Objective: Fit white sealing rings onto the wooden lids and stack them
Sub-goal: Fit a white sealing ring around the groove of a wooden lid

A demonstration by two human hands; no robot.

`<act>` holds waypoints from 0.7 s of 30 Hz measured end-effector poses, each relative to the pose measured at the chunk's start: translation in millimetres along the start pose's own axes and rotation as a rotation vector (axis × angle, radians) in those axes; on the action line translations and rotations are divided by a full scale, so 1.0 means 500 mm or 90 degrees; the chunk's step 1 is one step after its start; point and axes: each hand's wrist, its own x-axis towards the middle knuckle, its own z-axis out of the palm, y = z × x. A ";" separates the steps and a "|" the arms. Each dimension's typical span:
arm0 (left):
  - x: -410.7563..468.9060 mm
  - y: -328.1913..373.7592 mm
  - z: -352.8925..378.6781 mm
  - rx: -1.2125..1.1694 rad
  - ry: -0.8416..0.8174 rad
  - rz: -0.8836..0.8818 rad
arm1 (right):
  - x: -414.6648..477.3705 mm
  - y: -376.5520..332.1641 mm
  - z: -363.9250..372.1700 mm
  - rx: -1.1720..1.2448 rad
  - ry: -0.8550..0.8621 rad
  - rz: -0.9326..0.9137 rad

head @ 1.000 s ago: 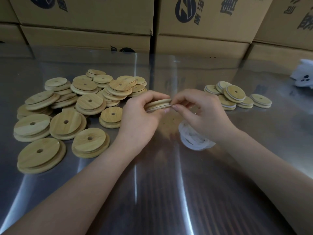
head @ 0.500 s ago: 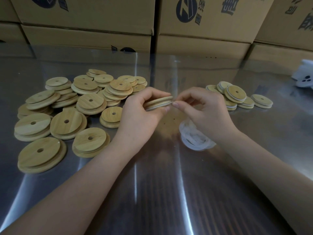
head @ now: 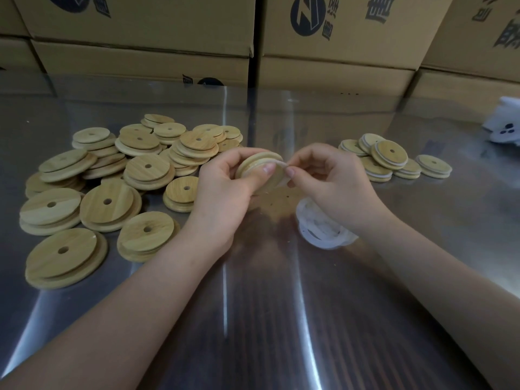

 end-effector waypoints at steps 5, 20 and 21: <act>0.000 0.000 -0.001 -0.002 0.000 -0.005 | 0.002 0.003 -0.010 0.003 -0.032 0.009; 0.009 -0.001 -0.008 -0.049 -0.036 -0.073 | 0.003 0.003 -0.003 0.113 -0.032 0.046; 0.010 -0.002 -0.008 -0.057 -0.035 -0.080 | 0.002 0.003 -0.002 0.122 -0.031 0.053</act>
